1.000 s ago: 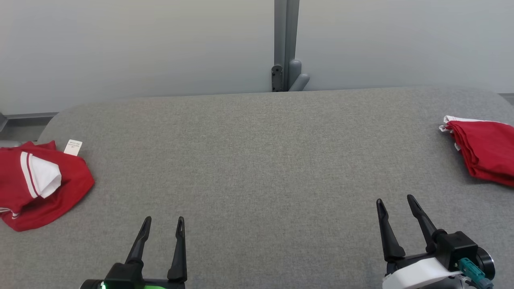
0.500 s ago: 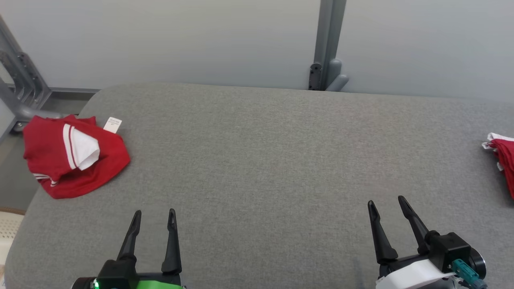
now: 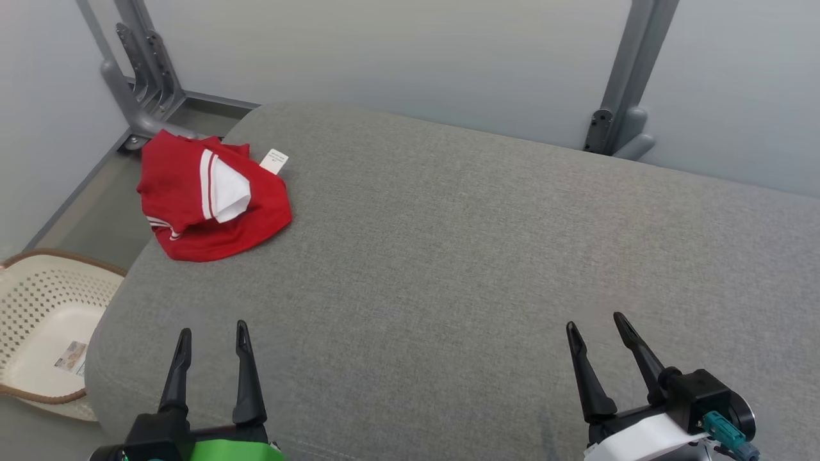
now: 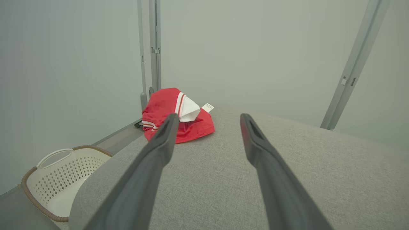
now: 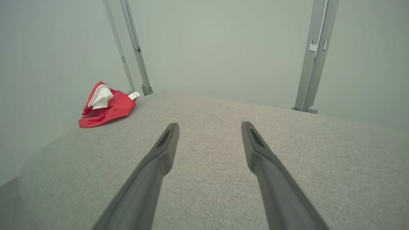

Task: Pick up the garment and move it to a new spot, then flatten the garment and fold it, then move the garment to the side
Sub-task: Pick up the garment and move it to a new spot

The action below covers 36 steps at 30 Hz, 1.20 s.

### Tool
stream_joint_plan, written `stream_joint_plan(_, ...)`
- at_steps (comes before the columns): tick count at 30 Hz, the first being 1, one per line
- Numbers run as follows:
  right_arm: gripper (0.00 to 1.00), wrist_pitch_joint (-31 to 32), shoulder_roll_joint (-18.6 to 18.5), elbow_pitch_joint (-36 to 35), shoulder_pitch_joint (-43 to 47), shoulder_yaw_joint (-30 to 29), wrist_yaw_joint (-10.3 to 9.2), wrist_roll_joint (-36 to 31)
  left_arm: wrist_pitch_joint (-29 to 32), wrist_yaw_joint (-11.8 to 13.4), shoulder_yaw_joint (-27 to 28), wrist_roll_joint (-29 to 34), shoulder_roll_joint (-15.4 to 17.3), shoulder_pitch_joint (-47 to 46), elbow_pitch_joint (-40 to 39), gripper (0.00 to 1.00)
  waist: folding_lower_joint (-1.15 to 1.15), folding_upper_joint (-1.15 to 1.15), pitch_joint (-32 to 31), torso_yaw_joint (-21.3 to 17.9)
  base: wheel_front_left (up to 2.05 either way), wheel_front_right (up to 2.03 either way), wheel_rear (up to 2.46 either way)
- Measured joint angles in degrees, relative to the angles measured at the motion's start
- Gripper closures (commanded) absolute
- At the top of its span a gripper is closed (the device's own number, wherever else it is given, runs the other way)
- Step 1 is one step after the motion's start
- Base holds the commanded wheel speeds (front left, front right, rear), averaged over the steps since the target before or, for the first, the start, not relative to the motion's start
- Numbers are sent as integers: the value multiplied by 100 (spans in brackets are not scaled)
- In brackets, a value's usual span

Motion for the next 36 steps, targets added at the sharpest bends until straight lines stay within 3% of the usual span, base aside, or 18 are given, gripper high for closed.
stream_joint_plan(11,0,0,-1,5,6,-10,0,5,0,92,-1,13,-1,-10,0,0,0,0,87,433,0,0,0)
stream_joint_plan(21,0,0,0,-2,-103,-7,0,-146,0,142,42,-243,0,-259,-15,0,0,0,312,545,0,0,0)
stream_joint_plan(29,0,0,-293,-2,-402,35,0,-343,0,-102,432,-446,0,-1720,411,0,0,0,814,552,0,0,0)
stream_joint_plan(36,0,0,-787,-63,-909,170,0,-437,-1,-565,1149,-647,122,-3438,1829,0,0,0,1464,469,0,0,0)
